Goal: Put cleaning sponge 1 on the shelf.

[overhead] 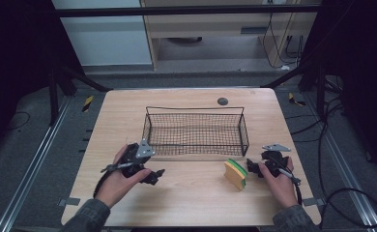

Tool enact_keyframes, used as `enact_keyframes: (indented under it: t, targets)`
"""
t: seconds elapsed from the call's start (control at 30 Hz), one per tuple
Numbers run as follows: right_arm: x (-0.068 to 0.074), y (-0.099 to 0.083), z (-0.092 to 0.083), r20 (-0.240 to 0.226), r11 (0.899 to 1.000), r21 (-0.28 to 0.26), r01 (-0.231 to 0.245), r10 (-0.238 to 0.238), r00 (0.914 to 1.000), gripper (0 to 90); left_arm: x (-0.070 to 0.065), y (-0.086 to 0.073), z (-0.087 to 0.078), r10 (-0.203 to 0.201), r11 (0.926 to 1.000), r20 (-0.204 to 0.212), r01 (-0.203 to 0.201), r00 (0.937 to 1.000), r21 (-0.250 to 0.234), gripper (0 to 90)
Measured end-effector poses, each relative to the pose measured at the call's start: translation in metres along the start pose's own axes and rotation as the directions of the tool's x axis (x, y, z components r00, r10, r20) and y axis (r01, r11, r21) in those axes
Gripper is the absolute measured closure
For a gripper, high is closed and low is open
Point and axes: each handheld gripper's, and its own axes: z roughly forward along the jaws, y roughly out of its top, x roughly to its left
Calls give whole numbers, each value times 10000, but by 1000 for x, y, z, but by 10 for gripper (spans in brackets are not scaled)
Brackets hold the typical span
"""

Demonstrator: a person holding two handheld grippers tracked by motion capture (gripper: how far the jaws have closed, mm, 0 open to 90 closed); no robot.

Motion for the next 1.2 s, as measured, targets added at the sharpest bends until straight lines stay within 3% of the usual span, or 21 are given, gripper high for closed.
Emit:
enact_keyframes:
  t: [0.07, 0.13, 0.27, 0.33, 0.4, 0.53, 0.57, 0.63, 0.8, 0.87, 1.07, 1.17, 1.2]
  targets:
    - [0, 0, -1, 15, 10000, -8, -22, 22, 10000, 4, 9, -2, -11, -186, 9995, -138, 189, 9997, 265, 33]
    - [0, -2, -2, 82, 10000, 0, -48, 48, 10000, 4, 20, -7, -19, -112, 9941, -571, 173, 9983, 1073, 46]
    - [1, -2, -2, 92, 10000, -2, -77, 77, 9999, 4, 34, -14, -27, -163, 9904, -758, 265, 9970, 1358, 50]
    - [0, -2, -2, 10, 10000, 6, 17, -17, 10000, 4, 50, -17, -30, -669, 9846, -514, 743, 9964, 1582, 74]
    - [0, -2, -2, -7, 10000, 0, 33, -33, 10000, 4, 54, -17, -29, -566, 9831, -637, 667, 9964, 1705, 89]
    - [-1, -3, -3, -31, 10000, 2, 57, -57, 10000, 4, 58, -18, -27, -667, 9799, -679, 782, 9955, 1836, 96]
    - [-1, -3, -3, -60, 10000, -3, 88, -88, 9999, 4, 60, -19, -27, -665, 9740, -674, 794, 9955, 2120, 96]
    - [-2, -3, -3, -83, 9999, -5, 149, -149, 9999, 4, 62, -19, -30, -646, 9714, -623, 770, 9960, 2244, 99]
    - [-2, -3, -3, -98, 9998, -7, 182, -182, 9998, 4, 67, -21, -33, -853, 9700, -618, 971, 9944, 2228, 107]
    - [-2, -3, -3, -120, 9998, 0, 197, -197, 9997, 4, 71, -25, -30, -1081, 9611, -497, 1171, 9929, 2500, 108]
    - [-2, -3, -3, -150, 9997, -8, 230, -230, 9996, 4, 73, -30, -28, -1155, 9516, -528, 1257, 9919, 2806, 96]
    - [-2, -3, -3, -153, 9997, -11, 226, -226, 9996, 4, 74, -30, -30, -1330, 9526, -541, 1427, 9896, 2688, 104]
    - [-2, -3, -3, -152, 9997, -12, 228, -228, 9996, 4, 74, -31, -31, -1414, 9539, -271, 1436, 9896, 2634, 142]
